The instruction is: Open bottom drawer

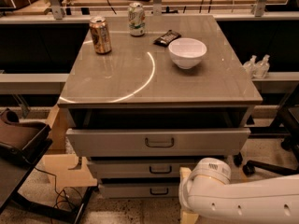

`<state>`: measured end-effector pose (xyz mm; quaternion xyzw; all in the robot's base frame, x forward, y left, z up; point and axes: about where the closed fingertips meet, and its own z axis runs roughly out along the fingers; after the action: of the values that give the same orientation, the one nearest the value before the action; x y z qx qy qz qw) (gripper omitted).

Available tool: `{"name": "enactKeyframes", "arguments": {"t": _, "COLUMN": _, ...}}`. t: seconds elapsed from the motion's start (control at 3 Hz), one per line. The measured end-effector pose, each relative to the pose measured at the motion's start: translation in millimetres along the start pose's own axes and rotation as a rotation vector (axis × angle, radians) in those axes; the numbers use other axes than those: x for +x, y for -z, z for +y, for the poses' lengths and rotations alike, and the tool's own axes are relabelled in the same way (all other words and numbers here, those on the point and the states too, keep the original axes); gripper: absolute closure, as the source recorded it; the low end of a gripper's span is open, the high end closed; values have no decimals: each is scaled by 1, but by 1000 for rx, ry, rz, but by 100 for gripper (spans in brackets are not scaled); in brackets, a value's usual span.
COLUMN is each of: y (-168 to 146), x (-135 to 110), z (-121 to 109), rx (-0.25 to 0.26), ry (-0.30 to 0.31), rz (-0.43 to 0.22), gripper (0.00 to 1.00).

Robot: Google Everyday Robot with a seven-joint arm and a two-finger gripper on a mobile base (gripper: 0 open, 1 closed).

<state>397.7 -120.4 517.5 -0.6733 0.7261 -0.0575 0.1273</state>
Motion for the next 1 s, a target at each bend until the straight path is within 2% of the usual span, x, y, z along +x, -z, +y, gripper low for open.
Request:
{"name": "enactKeyframes", "arguments": {"t": 0.33, "y": -1, "x": 2, "z": -9, "rx": 38, "ry": -5, "rz": 11, "gripper": 0}}
{"name": "enactKeyframes", "arguments": {"t": 0.67, "y": -14, "x": 4, "z": -8, "rx": 45, "ry": -22, "rz": -18, "gripper": 0}}
{"name": "enactKeyframes", "arguments": {"t": 1.0, "y": -62, "x": 24, "z": 6, "rx": 1, "ry": -77, "rz": 3, "gripper": 0}}
